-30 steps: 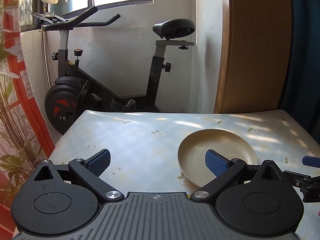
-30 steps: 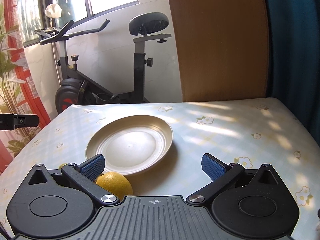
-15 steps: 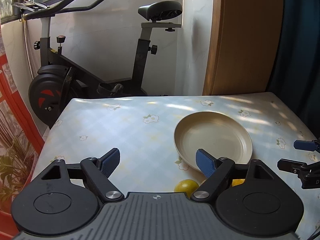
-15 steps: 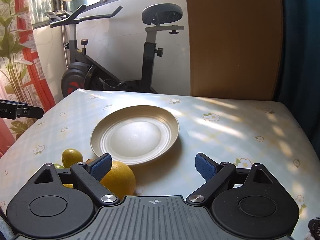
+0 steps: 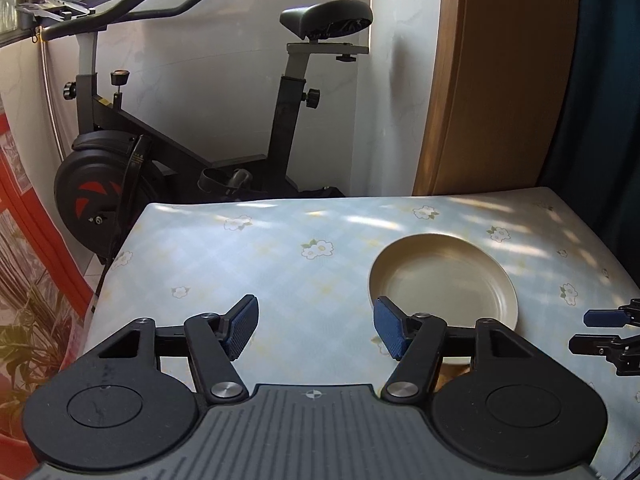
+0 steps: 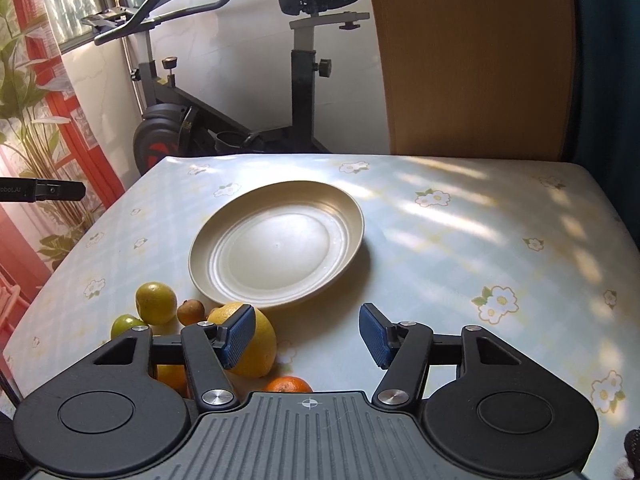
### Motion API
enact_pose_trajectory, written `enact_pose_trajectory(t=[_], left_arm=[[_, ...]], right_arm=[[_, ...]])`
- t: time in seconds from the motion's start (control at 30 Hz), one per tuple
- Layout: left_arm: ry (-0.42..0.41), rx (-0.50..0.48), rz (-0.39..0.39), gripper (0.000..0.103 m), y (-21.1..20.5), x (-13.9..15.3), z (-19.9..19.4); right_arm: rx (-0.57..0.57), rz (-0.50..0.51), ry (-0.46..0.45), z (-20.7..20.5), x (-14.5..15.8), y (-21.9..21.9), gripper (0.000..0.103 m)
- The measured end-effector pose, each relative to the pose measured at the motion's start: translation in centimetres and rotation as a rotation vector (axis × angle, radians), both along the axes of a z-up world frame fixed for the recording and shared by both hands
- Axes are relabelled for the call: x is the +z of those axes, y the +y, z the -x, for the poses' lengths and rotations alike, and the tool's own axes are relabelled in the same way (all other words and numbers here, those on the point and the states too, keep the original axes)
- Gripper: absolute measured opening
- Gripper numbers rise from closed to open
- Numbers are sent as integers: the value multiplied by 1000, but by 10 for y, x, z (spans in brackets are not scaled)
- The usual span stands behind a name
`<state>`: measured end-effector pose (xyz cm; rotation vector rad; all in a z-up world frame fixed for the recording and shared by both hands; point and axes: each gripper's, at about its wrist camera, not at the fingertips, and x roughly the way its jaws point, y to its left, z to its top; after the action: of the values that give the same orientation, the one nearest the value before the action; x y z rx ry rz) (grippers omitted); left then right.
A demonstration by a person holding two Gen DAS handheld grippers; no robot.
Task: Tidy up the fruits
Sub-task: 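Move both tools forward toward the fruit pile beside the cream plate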
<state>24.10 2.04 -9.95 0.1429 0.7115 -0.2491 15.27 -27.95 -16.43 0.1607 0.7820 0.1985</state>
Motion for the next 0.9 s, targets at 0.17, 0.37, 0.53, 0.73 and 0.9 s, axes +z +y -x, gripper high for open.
enact_pose_trajectory(t=[0.17,0.37,0.53,0.73,0.9], left_arm=[[-1,19,43,67,4,2,-3],[95,-20,71,67,-4,-29,7],[120,-22,46,67,-12,-47,14],[183,-33,75,66,-11,-63,18],[272,-51,135,62,-8,-73,23]], right_arm=[[37,25,28,-5,-3,0,56],[54,67,102,1,-18,9,56],[89,81,140,5,-28,17,54],[85,43,153,5,-32,15,44],[78,22,169,3,-35,15,43]])
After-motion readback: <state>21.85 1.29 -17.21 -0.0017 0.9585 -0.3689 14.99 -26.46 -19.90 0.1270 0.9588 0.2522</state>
